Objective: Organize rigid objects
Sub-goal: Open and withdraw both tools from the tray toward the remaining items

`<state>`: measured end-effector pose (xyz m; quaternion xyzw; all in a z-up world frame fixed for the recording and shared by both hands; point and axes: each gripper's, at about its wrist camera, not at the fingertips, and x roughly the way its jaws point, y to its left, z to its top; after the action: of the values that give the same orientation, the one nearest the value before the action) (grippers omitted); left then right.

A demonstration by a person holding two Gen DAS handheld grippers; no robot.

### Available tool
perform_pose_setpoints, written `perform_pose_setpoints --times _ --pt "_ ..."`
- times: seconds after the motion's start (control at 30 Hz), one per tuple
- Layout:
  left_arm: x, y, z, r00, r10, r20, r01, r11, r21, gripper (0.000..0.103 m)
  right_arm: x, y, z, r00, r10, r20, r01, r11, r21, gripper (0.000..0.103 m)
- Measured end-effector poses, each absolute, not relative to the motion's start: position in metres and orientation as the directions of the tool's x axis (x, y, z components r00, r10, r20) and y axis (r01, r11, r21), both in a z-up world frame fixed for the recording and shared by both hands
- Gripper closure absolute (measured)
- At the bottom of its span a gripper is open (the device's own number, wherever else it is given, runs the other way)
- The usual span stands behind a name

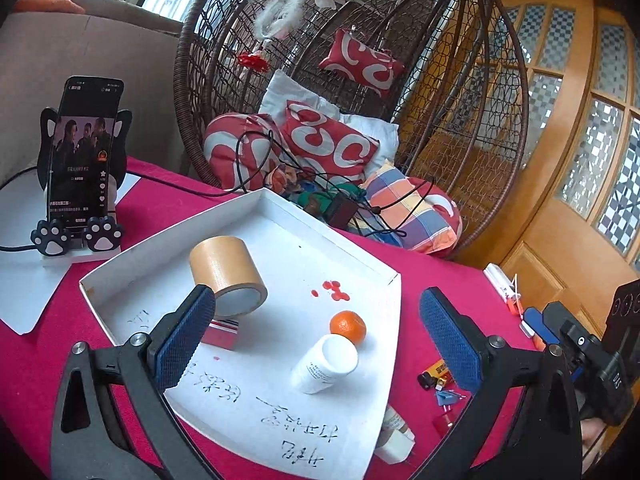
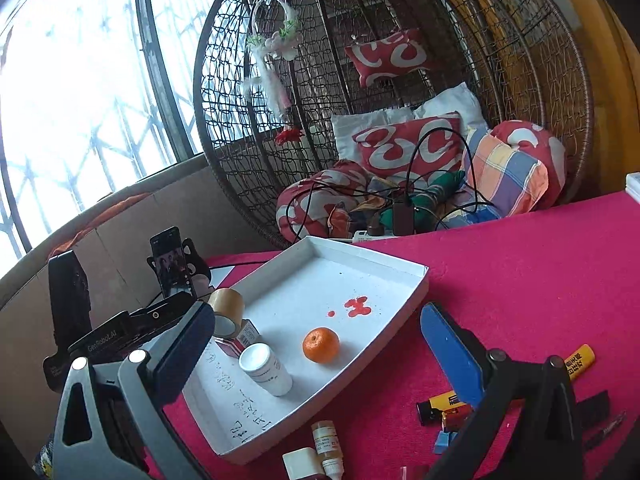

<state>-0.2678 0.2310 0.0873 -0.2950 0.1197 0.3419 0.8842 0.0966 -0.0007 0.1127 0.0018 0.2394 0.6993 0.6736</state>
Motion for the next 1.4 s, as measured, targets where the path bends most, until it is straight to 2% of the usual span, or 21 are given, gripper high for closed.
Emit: perform_pose_setpoints --times 0.07,0.17,0.3,0.43,0.53,0.7,0.9,0.97,1.07,1.4 --pt "-0.263 0.22 0.092 0.773 0.512 -0.375 -0.635 0.63 -0.448 0.0 0.106 -0.021 0.117 -0.063 0.962 -0.267 -0.943 0.03 0.33 0.0" --pt "-0.258 0.206 0.097 0.826 0.463 -0.322 -0.564 0.677 -0.472 0.0 0.117 -0.059 0.124 -0.019 0.99 -0.136 -0.941 0.028 0.336 0.0" --pt "-0.248 0.194 0.106 0.864 0.39 -0.32 -0.502 0.726 -0.47 0.0 0.134 -0.095 0.131 -0.006 1.0 -0.001 -0.922 -0.005 0.388 0.0" --pt "-0.241 0.19 0.109 0.857 0.358 -0.37 -0.499 0.753 -0.428 0.0 0.144 -0.092 0.122 0.0 0.996 -0.091 -0.911 0.037 0.412 0.0" --pt "-0.242 0.192 0.102 0.848 0.334 -0.412 -0.501 0.759 -0.415 0.0 0.147 -0.104 0.113 0.037 0.995 -0.096 -0.907 0.073 0.415 0.0" --pt "-0.231 0.187 0.083 0.843 0.204 -0.498 -0.444 0.787 -0.428 0.0 0.157 -0.11 0.105 0.063 0.989 -0.134 -0.888 0.117 0.445 0.0" --pt "-0.193 0.144 0.062 0.78 0.118 -0.614 -0.356 0.892 -0.28 0.0 0.162 -0.113 0.096 0.059 0.985 -0.164 -0.873 0.13 0.471 0.0" --pt "-0.181 0.129 0.054 0.748 0.111 -0.654 -0.332 0.916 -0.225 0.0 0.164 -0.115 0.094 0.064 0.984 -0.168 -0.87 0.137 0.473 0.0" --pt "-0.165 0.115 0.042 0.699 0.104 -0.707 -0.312 0.935 -0.171 0.008 0.169 -0.118 0.091 0.07 0.982 -0.175 -0.861 0.149 0.487 0.0" --pt "-0.142 0.123 0.023 0.62 0.131 -0.774 -0.356 0.926 -0.128 0.008 0.187 -0.129 0.076 0.078 0.976 -0.202 -0.811 0.18 0.557 0.0"
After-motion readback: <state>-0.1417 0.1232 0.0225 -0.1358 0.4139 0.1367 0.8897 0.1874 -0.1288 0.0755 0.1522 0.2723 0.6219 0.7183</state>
